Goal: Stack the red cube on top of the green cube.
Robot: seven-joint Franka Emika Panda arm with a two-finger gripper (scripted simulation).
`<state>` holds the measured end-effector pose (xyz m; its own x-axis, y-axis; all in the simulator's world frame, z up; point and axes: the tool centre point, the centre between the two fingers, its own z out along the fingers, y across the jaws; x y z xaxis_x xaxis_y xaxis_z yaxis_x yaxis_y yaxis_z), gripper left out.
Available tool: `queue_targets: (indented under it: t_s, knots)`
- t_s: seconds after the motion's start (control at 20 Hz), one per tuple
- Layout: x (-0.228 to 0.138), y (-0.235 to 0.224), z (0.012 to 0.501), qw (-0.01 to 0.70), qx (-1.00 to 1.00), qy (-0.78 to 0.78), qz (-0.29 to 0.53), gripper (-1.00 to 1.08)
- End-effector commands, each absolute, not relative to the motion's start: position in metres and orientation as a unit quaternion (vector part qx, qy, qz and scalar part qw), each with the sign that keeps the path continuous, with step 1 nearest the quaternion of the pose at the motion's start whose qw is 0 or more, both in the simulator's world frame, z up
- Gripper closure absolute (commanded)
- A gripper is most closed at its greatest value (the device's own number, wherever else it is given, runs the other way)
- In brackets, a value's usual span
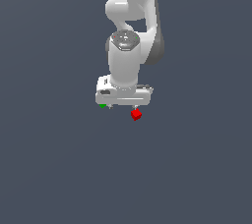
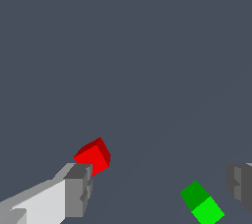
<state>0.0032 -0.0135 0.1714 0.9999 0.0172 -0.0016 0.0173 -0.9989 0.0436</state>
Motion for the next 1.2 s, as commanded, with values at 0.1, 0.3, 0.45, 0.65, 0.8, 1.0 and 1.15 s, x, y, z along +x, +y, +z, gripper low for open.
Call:
queue_targets:
  t_s: [0.1,0.3,0.45,0.65,0.8,1.0,1.15]
  knots:
    - [0.003,-0.013,0.171,0.022,1.0,0.01,-0.001,-0.92]
    - [0.001,-0.008,0.165,0.02,0.999,0.025,-0.001,-0.92]
    - [-0.003,-0.002,0.156,0.018,0.999,0.046,0.0,-0.92]
    - [-0.01,0.01,0.14,0.015,0.996,0.087,0.0,-0.92]
    - [-0.018,0.022,0.123,0.011,0.992,0.126,0.0,-0.92]
    - [-0.031,0.037,0.102,0.006,0.984,0.18,0.0,-0.92]
    - [-0.039,0.044,0.089,0.003,0.978,0.211,0.0,-0.92]
